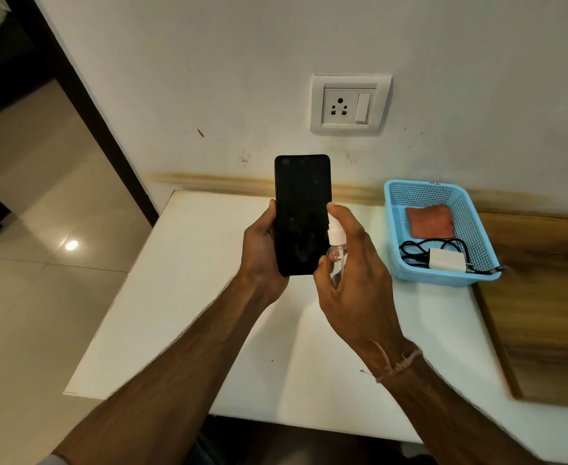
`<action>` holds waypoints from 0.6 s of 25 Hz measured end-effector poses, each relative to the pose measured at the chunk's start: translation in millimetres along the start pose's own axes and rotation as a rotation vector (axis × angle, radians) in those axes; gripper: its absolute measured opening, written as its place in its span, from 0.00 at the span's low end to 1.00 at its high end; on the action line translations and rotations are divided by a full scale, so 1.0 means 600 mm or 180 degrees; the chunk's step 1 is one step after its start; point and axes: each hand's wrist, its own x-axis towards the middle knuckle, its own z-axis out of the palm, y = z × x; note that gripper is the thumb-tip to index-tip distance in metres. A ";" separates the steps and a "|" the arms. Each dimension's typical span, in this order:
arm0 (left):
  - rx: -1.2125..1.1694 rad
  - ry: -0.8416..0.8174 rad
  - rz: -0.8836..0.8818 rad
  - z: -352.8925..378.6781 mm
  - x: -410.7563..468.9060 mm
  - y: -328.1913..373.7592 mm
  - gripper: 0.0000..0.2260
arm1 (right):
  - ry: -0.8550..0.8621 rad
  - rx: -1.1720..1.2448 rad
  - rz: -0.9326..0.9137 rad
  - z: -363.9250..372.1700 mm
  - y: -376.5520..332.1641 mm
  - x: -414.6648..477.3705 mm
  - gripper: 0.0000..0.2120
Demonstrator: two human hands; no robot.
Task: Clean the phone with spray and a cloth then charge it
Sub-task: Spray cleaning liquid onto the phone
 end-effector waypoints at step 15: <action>0.0067 0.0062 -0.0079 0.005 -0.007 0.010 0.24 | -0.0100 0.0000 0.0039 -0.007 0.012 -0.002 0.31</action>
